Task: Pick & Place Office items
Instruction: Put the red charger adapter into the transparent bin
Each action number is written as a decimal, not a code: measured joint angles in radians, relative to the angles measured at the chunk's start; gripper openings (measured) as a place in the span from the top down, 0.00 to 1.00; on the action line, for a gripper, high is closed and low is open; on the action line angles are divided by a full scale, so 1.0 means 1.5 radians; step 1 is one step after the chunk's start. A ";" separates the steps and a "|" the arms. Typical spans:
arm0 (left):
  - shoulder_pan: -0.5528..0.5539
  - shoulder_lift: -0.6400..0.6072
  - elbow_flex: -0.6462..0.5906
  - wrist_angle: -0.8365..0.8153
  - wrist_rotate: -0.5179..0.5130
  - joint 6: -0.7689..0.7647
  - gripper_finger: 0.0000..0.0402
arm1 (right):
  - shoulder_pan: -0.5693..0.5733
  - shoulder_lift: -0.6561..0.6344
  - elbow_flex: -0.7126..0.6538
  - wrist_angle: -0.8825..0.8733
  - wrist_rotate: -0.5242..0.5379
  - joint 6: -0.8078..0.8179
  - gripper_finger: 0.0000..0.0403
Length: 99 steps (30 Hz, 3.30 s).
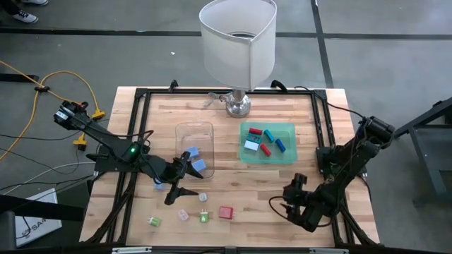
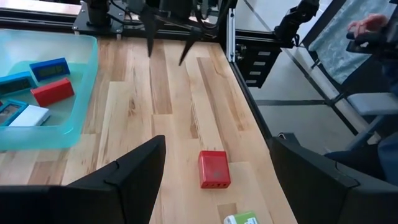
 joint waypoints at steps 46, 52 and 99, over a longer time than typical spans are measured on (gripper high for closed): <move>0.023 0.064 -0.001 0.047 -0.039 -0.011 0.30 | 0.000 0.000 0.000 0.360 -0.081 0.000 0.26; 0.023 0.116 -0.001 0.088 -0.037 0.008 0.30 | 0.000 0.000 0.000 0.362 -0.081 0.000 0.26; -0.028 0.487 0.341 -0.188 -0.005 -0.035 0.30 | 0.000 0.000 0.000 0.372 -0.082 0.000 0.26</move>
